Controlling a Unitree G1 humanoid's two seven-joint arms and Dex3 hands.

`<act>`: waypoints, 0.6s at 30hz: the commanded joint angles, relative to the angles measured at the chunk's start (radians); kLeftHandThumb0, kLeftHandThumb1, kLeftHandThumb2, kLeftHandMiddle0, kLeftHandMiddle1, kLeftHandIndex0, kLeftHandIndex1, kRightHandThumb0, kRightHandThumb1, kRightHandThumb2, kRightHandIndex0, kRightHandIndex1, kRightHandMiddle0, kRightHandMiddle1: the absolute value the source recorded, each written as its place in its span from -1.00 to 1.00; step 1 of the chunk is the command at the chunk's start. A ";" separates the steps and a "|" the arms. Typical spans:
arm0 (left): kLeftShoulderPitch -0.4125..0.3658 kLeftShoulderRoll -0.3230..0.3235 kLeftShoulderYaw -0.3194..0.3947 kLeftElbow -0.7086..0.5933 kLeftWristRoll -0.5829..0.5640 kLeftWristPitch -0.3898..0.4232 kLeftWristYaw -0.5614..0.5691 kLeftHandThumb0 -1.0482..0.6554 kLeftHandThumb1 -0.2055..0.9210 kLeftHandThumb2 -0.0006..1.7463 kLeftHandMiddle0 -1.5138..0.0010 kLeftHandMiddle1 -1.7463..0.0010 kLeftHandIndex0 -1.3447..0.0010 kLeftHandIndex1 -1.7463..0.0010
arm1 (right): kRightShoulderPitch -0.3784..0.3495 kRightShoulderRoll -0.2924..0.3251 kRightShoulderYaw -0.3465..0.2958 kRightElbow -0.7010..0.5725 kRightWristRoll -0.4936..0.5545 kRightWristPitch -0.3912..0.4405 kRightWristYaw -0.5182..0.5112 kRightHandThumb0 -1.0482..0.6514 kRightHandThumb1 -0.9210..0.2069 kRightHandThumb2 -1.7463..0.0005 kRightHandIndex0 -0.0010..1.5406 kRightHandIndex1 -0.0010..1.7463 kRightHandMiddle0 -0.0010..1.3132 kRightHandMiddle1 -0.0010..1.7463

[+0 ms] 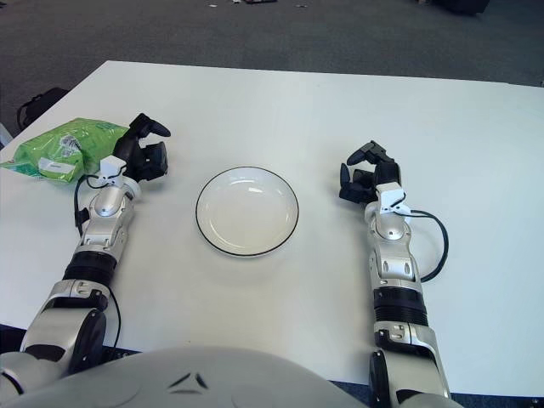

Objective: Put the snack into the plate.

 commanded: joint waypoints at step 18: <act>0.123 -0.048 -0.016 0.085 -0.007 -0.056 -0.030 -0.23 0.46 0.07 -0.61 -1.00 0.43 -1.00 | 0.112 0.059 0.019 0.045 0.001 0.023 0.003 -0.33 0.05 -0.49 0.74 1.00 -0.08 1.00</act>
